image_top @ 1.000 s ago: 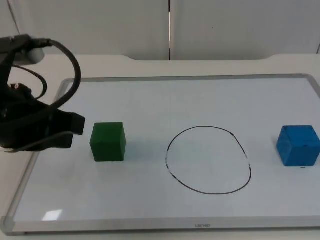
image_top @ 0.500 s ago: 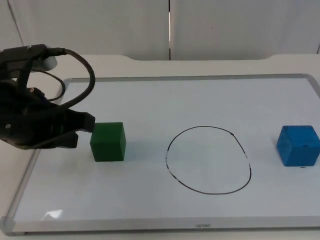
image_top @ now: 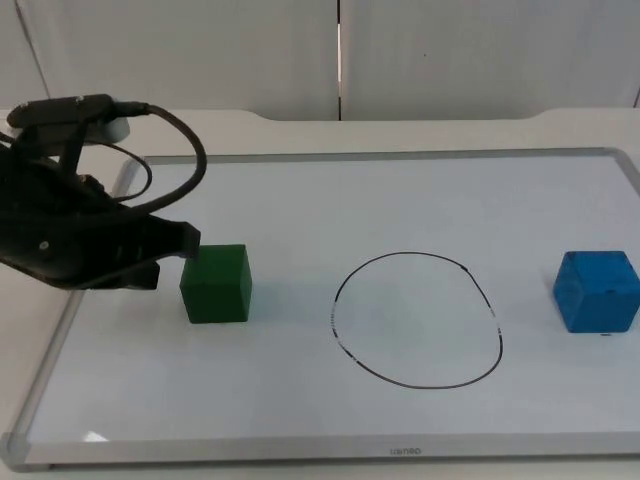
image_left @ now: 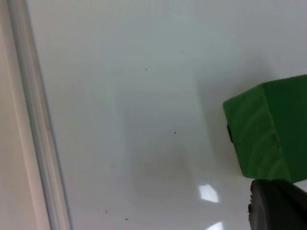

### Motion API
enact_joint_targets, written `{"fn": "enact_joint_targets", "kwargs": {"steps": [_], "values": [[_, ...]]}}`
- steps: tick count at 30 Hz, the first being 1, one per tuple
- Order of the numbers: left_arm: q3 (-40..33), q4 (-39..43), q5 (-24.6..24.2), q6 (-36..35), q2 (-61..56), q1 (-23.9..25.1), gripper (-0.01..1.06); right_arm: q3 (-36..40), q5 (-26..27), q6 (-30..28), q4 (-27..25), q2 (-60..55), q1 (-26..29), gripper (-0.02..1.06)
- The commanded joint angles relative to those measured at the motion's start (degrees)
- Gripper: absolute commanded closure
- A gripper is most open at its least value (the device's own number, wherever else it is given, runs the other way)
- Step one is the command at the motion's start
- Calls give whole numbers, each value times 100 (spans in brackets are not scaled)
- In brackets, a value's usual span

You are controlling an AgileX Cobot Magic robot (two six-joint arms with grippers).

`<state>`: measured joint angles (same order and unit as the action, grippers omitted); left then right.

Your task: Push the two cubes into the marked area.

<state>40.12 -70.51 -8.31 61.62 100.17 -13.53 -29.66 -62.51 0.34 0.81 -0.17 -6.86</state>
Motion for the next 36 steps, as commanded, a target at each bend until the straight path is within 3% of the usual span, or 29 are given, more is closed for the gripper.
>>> {"fn": "enact_joint_targets", "kwargs": {"steps": [1,19,36], "values": [[33,-82,126,19,168,-40,105,15,69,11,36,17,25,-1],[597,-82,114,19,1079,-40,105,15,69,11,25,17,25,-1],[654,-149,105,19,1130,-40,105,15,69,11,25,17,25,-1]]}}
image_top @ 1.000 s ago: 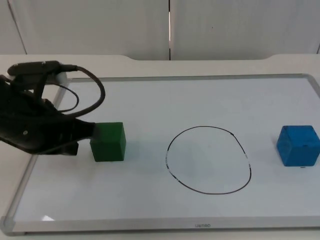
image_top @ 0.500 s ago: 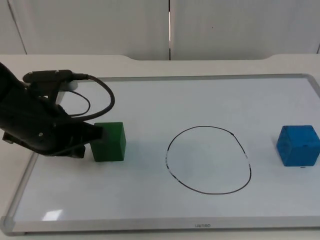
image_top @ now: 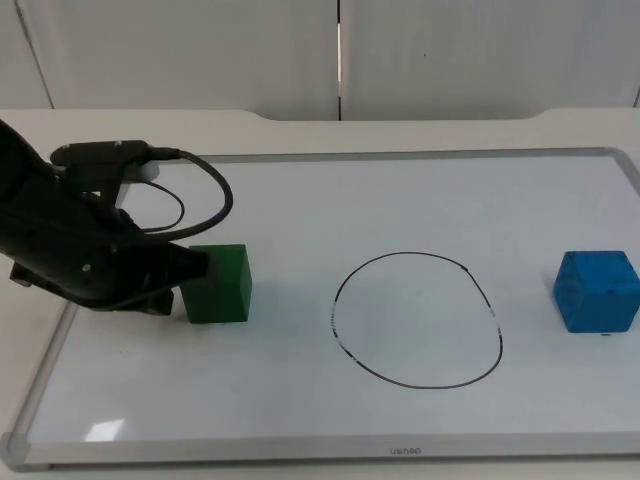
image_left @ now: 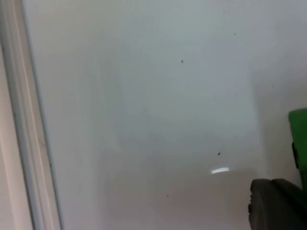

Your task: Push the two cubes into the marked area.

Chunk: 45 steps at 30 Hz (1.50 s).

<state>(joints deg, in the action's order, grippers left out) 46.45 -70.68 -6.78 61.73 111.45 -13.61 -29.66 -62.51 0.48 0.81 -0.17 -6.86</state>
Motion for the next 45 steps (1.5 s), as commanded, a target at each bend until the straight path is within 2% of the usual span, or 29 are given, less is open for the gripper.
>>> {"fn": "enact_joint_targets", "kwargs": {"steps": [1,23,31,45], "values": [[21,-144,-108,8,2,-31,105,15,69,-3,25,17,25,-1],[187,-205,-61,8,14,-77,105,15,69,-3,36,17,25,-1],[187,-195,19,8,14,-434,105,15,69,-3,36,17,25,-1],[187,-261,-35,-14,14,-477,105,15,69,-3,36,17,25,-1]]}}
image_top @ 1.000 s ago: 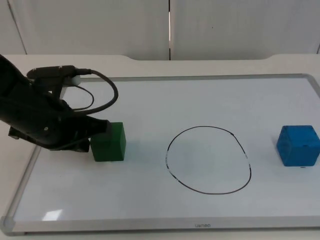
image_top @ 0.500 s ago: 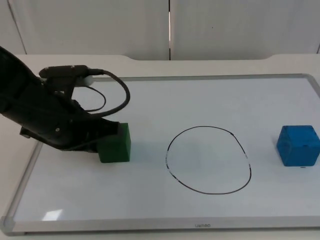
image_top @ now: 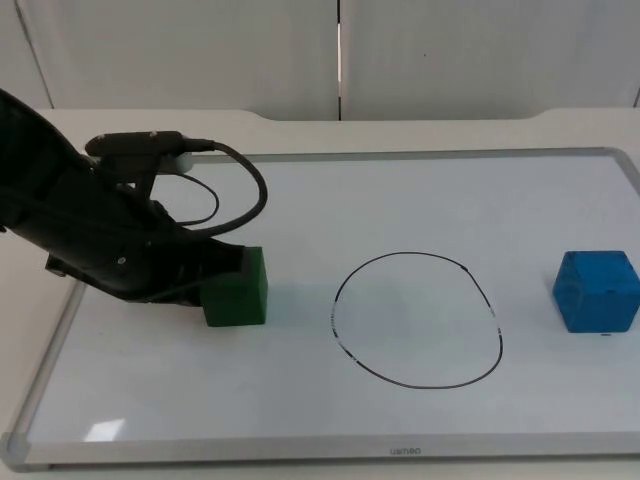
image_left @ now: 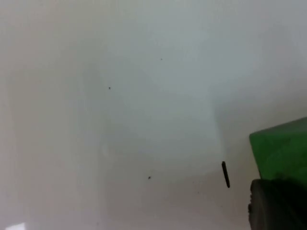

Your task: Push the two cubes into the marked area.

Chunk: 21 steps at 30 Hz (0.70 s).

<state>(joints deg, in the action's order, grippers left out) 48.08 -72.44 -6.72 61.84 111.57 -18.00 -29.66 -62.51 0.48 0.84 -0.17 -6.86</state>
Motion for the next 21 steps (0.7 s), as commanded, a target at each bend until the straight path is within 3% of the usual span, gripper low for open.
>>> {"fn": "enact_joint_targets", "kwargs": {"steps": [1,11,21], "values": [[34,-85,-41,-25,3,-84,105,15,69,-3,33,17,25,-1],[34,-123,59,-25,3,-218,105,15,69,-3,19,17,25,-1],[283,-194,-210,-25,3,-218,105,15,69,-3,19,17,25,-1]]}}
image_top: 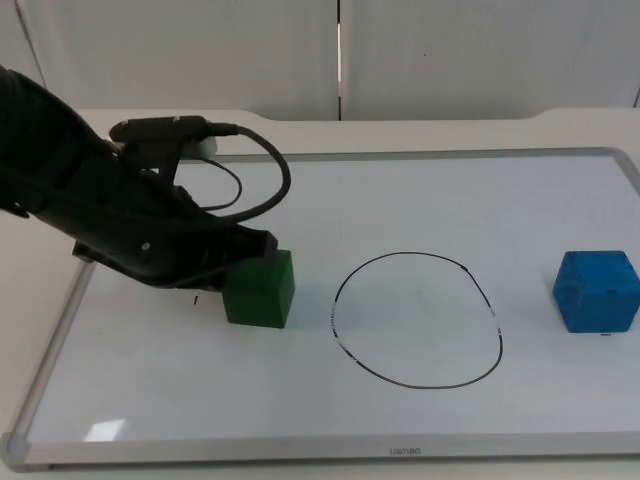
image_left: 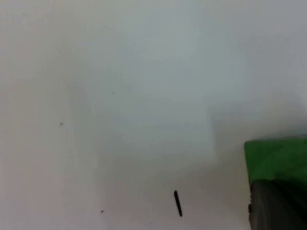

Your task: Push the two cubes into the marked area.

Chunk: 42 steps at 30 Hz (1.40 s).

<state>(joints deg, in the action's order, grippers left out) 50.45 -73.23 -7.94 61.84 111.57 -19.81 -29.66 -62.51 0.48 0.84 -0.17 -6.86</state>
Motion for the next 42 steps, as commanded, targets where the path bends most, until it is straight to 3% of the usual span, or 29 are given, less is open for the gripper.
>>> {"fn": "enact_joint_targets", "kwargs": {"steps": [1,28,42], "values": [[47,-115,-87,-25,3,-36,105,15,69,-3,19,17,25,-1],[81,-235,-214,-25,197,-104,105,15,69,-3,19,17,25,-1],[81,-258,-34,43,210,-478,105,15,69,-3,33,17,25,-1]]}}
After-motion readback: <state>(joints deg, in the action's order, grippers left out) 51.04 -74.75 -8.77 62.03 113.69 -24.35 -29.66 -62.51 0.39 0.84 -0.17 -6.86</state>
